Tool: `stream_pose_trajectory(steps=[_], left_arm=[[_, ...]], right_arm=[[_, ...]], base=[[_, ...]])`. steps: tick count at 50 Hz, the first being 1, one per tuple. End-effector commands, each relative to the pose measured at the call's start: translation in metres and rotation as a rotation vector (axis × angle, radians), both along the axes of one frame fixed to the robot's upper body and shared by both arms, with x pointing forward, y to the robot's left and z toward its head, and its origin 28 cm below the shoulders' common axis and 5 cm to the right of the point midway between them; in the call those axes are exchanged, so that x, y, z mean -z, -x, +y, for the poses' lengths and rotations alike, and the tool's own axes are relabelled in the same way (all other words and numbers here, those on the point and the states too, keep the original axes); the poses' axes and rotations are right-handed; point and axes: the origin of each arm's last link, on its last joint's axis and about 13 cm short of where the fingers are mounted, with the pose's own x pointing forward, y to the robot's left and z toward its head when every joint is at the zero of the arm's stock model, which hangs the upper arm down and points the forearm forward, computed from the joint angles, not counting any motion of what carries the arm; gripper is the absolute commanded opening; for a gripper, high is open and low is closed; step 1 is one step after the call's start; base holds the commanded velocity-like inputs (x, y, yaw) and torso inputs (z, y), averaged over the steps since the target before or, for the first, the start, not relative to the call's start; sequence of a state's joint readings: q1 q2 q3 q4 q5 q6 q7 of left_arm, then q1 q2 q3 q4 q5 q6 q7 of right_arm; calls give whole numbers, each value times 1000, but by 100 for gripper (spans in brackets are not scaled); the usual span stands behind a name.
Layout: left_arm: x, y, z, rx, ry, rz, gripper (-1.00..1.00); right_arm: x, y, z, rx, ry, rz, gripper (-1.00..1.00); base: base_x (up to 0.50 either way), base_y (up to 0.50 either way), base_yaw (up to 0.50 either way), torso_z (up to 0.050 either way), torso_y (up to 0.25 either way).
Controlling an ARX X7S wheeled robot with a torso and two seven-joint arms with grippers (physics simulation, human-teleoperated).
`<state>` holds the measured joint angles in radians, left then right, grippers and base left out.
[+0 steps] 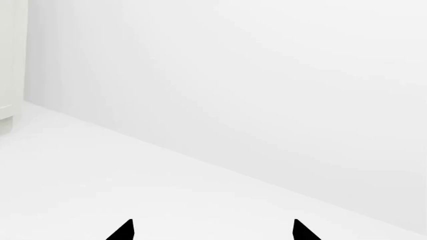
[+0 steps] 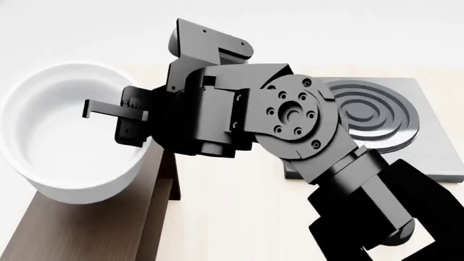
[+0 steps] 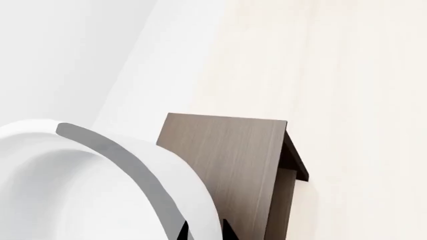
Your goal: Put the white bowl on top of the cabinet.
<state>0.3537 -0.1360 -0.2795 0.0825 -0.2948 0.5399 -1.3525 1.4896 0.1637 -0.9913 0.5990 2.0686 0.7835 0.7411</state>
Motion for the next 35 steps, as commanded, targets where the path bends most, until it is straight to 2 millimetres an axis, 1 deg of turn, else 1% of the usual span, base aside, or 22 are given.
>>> stream_pose_trajectory(steps=[1,6,35], left_arm=[[0,0,0,1,-1,0,100],[0,0,0,1,-2,0,100],[0,0,0,2,-2,-1,100]], right_arm=[[-7,-2,-1,8,-56,-19,-100],[-2,-2,-1,6,-59,-7,-100],[1,-4,0,7,-54,-5,-100]], base=[[0,0,0,0,0],[0,0,0,2,0],[0,0,0,0,1]])
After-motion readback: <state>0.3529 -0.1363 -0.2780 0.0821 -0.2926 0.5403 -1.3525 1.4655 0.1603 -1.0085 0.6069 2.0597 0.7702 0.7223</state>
